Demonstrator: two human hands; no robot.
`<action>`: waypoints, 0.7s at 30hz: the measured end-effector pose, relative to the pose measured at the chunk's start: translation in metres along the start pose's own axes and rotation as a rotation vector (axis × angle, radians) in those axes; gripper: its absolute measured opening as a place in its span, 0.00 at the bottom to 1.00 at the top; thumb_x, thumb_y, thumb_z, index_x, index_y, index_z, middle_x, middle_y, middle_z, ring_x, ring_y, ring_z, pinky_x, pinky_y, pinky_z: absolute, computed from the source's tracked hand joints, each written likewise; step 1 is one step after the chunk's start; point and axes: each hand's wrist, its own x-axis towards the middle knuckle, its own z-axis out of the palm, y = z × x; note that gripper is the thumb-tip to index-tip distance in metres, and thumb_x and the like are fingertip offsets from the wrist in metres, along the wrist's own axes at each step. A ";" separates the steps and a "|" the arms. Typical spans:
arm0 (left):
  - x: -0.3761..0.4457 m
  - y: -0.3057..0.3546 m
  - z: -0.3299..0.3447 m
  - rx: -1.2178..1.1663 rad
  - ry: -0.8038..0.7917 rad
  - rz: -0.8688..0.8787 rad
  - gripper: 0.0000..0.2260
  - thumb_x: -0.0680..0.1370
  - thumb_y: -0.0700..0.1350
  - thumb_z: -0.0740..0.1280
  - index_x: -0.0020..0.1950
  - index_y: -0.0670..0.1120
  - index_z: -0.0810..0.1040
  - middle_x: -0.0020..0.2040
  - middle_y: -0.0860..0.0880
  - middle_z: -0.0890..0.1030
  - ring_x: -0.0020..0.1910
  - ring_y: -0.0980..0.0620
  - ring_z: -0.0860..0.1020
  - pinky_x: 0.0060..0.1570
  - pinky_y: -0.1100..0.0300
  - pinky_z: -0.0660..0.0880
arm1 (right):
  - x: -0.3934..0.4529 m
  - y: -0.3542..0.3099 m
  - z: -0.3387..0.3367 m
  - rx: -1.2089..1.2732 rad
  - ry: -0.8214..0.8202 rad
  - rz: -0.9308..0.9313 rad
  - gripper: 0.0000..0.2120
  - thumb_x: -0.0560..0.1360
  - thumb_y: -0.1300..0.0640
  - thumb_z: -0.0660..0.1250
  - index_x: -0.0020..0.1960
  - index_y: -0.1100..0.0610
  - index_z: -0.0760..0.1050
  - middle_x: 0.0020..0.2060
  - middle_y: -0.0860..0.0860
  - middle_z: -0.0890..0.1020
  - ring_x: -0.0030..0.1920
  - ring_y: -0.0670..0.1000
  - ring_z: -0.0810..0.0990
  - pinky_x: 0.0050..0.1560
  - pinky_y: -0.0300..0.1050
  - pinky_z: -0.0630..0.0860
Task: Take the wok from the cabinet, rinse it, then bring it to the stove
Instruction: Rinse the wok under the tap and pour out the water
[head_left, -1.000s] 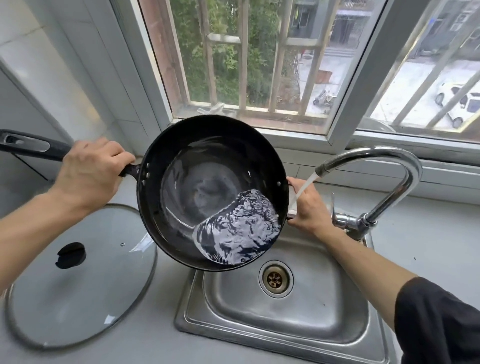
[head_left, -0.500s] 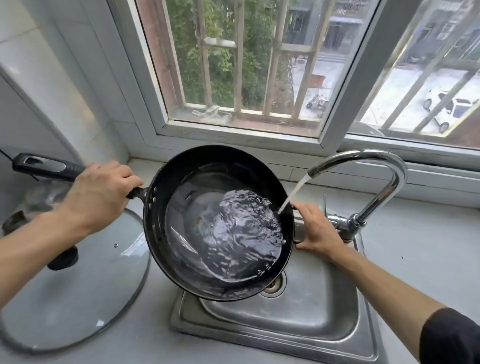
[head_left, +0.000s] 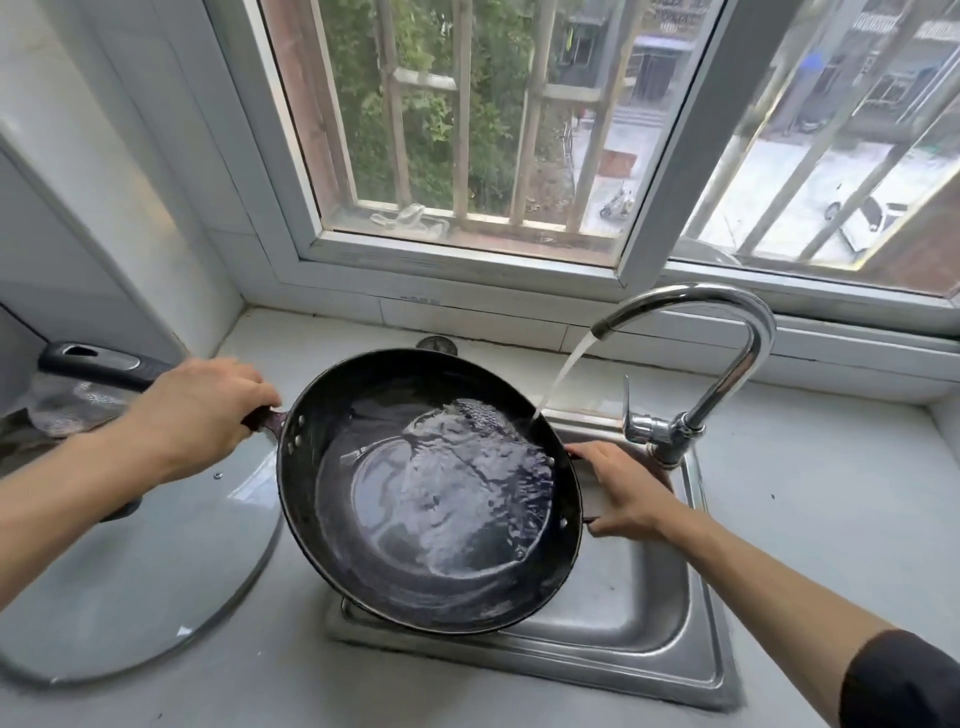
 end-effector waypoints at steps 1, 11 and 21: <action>-0.001 0.000 0.001 -0.017 -0.040 -0.011 0.12 0.68 0.41 0.74 0.50 0.52 0.83 0.44 0.52 0.81 0.47 0.45 0.77 0.42 0.54 0.70 | -0.002 0.000 -0.002 -0.007 -0.019 0.005 0.48 0.56 0.52 0.76 0.74 0.51 0.62 0.67 0.48 0.70 0.68 0.48 0.66 0.70 0.41 0.64; -0.006 0.000 0.041 -0.153 -0.343 0.028 0.13 0.71 0.46 0.70 0.54 0.58 0.78 0.48 0.60 0.77 0.53 0.58 0.74 0.51 0.58 0.71 | -0.028 -0.003 -0.038 -0.125 -0.226 0.032 0.42 0.59 0.52 0.75 0.71 0.50 0.65 0.62 0.45 0.75 0.60 0.47 0.71 0.65 0.44 0.69; -0.004 0.027 0.086 -0.356 -0.386 0.062 0.12 0.69 0.44 0.71 0.51 0.56 0.80 0.44 0.60 0.79 0.48 0.59 0.75 0.50 0.60 0.71 | -0.058 0.002 -0.075 -0.160 -0.380 0.162 0.40 0.60 0.55 0.76 0.71 0.50 0.68 0.63 0.44 0.75 0.61 0.45 0.73 0.61 0.36 0.69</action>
